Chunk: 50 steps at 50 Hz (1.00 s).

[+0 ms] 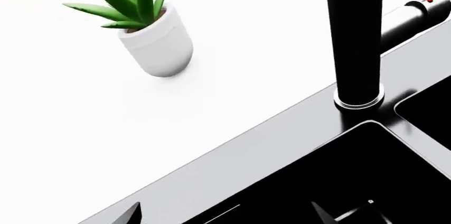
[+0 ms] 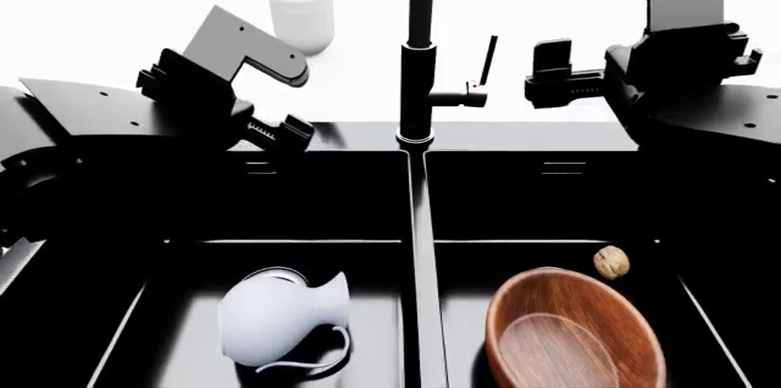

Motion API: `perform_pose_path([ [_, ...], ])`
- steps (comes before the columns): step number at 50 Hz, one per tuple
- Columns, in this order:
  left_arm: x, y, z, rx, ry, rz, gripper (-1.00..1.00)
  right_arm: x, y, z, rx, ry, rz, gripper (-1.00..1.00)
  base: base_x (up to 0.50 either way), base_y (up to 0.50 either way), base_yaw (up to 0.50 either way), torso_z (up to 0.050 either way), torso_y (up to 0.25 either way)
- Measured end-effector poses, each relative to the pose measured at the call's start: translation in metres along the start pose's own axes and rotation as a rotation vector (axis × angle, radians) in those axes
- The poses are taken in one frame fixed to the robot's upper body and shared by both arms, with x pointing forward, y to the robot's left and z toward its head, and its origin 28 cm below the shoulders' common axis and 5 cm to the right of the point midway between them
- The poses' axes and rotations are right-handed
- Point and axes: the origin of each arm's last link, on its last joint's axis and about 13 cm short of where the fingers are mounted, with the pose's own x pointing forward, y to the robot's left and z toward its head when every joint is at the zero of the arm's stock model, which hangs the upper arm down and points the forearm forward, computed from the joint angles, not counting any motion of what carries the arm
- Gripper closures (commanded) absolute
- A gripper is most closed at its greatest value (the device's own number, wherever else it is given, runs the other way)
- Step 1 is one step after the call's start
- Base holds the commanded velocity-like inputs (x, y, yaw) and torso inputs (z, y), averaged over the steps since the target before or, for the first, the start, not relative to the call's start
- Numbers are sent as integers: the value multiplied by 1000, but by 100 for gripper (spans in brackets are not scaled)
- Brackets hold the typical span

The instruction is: Pick the bowl and pitcher and place them in the sink. Then turn on the water.

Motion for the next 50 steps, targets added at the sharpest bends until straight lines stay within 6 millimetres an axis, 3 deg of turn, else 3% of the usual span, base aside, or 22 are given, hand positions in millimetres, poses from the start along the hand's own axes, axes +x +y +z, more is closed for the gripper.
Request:
perform_pose_path([
  [27, -5, 3, -2, -13, -2, 16, -100, 52, 10, 16, 9, 11, -29, -100, 0, 0, 0, 0, 0],
  [50, -6, 6, -6, -29, -1, 17, -100, 60, 19, 39, 12, -50, -8, -100, 0, 0, 0, 0, 0],
])
